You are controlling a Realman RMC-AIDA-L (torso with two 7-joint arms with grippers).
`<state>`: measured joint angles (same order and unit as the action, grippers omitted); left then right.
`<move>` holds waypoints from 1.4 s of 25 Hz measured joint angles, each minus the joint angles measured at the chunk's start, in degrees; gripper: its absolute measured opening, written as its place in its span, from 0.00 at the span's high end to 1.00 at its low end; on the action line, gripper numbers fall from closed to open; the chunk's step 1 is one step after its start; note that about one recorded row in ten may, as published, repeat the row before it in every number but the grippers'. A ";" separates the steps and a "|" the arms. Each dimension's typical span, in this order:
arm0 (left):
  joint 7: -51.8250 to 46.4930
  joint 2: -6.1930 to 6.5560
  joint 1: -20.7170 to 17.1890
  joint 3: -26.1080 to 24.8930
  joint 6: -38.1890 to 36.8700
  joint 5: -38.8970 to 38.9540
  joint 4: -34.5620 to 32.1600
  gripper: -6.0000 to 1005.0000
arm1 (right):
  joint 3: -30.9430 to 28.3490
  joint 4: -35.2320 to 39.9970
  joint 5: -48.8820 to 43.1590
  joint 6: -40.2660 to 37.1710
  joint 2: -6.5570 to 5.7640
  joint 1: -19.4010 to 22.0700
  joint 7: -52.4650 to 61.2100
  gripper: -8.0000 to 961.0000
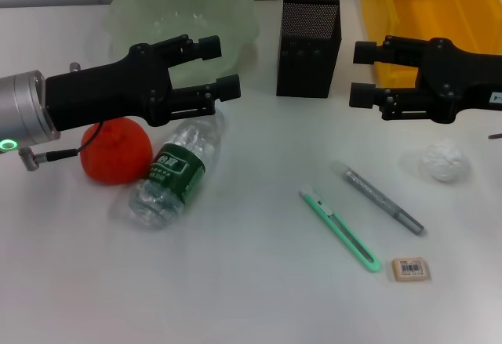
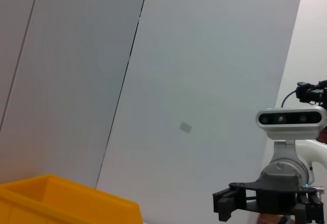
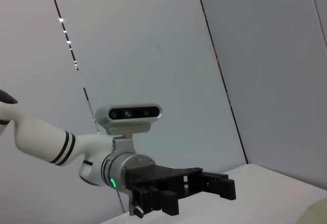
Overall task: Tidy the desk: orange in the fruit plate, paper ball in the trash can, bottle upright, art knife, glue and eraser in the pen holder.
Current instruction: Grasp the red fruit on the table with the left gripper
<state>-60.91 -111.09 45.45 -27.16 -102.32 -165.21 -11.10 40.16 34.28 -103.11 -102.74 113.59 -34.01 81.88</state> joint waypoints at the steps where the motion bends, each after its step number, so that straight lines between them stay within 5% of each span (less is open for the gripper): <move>1: 0.00 0.00 0.00 0.00 0.01 0.02 0.01 0.18 | 0.00 -0.05 0.00 0.00 0.00 0.00 -0.01 0.14; 19: 0.18 -0.11 -0.44 -0.26 1.71 0.07 -1.87 0.22 | 0.18 -0.10 -0.06 0.00 0.14 0.00 -0.02 0.14; 27: 0.16 0.77 -7.05 -0.27 9.73 1.56 -7.53 0.24 | 0.28 0.18 -0.08 -0.02 0.14 0.65 -0.05 0.14; 35: 0.53 0.22 -10.00 0.00 13.26 2.31 -8.12 0.25 | 0.35 0.34 -0.08 -0.02 -0.07 0.49 -0.06 0.14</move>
<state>-60.38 -110.87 35.45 -27.16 -89.06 -162.90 -19.21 40.52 34.62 -103.19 -102.76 113.52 -33.52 81.82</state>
